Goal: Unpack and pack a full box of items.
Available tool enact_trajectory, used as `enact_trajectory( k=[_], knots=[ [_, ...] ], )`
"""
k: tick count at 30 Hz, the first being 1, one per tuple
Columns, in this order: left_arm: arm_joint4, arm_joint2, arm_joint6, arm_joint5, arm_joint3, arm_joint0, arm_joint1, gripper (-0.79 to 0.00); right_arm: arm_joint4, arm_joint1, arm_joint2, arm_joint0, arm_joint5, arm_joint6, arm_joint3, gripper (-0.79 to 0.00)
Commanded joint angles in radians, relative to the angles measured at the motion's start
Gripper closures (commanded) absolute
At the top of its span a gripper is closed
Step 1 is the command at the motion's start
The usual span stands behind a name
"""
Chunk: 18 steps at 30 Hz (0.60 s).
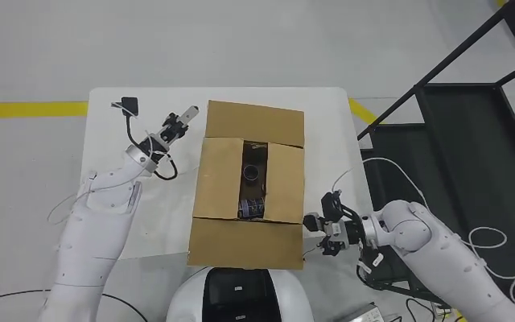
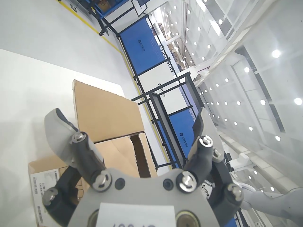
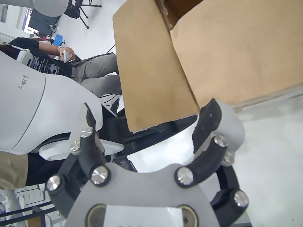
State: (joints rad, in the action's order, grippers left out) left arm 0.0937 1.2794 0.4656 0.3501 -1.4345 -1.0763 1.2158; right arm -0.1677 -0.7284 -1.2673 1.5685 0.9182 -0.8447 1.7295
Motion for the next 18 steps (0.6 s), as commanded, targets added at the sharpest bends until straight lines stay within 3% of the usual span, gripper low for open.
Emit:
enact_trajectory(
  k=[1, 8, 12, 18],
  knots=[
    [0.003, 0.002, -0.001, 0.004, -0.002, -0.001, -0.001, -0.785, 0.002, -0.006, 0.035, -0.015, -0.003, 0.004, -0.017, -0.785],
    [0.01, 0.024, 0.002, 0.014, 0.0, -0.011, -0.006, -0.785, -0.031, -0.025, 0.123, -0.083, -0.021, 0.013, -0.054, -0.785],
    [0.006, 0.034, -0.004, 0.018, -0.006, -0.021, -0.008, -0.785, -0.058, -0.026, 0.105, -0.086, 0.013, 0.08, -0.064, -0.785],
    [0.007, 0.04, -0.01, 0.021, -0.012, -0.032, -0.01, -0.785, -0.072, -0.009, 0.035, -0.011, 0.045, 0.131, -0.072, -0.785]
  ],
)
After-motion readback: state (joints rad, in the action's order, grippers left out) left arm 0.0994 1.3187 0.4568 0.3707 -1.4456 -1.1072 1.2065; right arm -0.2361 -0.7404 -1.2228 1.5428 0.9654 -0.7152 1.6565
